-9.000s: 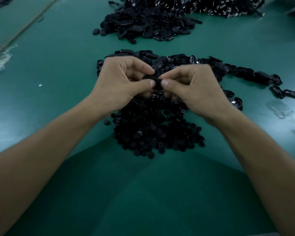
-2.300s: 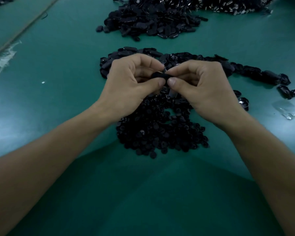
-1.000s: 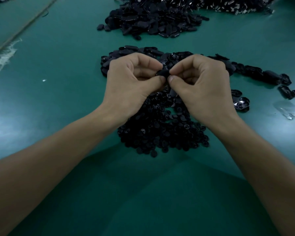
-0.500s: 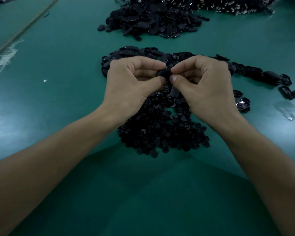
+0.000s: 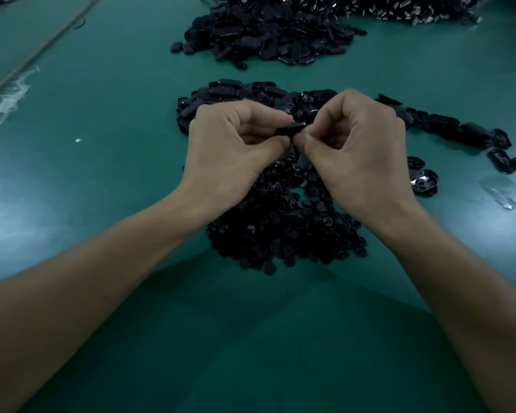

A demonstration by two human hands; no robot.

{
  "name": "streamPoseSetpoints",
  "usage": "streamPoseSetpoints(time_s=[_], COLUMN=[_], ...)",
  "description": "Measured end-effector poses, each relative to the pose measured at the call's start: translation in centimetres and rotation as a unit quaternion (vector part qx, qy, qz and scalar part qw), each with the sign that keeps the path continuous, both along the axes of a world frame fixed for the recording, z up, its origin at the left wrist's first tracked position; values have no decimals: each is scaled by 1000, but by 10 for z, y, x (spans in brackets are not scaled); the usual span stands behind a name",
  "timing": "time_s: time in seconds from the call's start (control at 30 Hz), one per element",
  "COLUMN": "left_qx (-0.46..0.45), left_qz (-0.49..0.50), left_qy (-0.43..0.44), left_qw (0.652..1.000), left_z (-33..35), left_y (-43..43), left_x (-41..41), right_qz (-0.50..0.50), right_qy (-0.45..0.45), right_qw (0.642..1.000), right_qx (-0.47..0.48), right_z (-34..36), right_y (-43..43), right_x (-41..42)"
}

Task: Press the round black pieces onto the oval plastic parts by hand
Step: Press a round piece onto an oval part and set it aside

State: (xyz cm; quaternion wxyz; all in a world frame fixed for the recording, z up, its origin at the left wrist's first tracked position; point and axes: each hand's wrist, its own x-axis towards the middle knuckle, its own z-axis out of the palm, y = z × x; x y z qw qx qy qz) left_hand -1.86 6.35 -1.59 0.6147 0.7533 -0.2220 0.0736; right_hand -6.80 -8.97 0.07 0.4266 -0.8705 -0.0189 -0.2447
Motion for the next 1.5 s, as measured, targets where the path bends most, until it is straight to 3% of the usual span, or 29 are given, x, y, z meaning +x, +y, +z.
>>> streamPoseSetpoints(time_s=[0.3,0.63,0.73,1.03,1.5], left_qx=[29,52,31,-47,-33], left_qz=[20,4,-25,-91,-100], left_qy=[-73,-82,-57,55,93], left_qw=[997,995,998,993,990], left_z=[-3,-8,-6,-4,-5], left_y=[1,1,1,2,4], left_x=[0,4,3,4,7], right_qz=[-1,26,34,121,116], right_qy=[4,13,29,79,93], right_qw=[999,998,996,989,989], right_qx=[-32,-54,-76,28,12], right_z=[-2,3,1,-1,-4], right_y=[7,0,-7,-27,-29], right_x=[-5,-4,1,8,10])
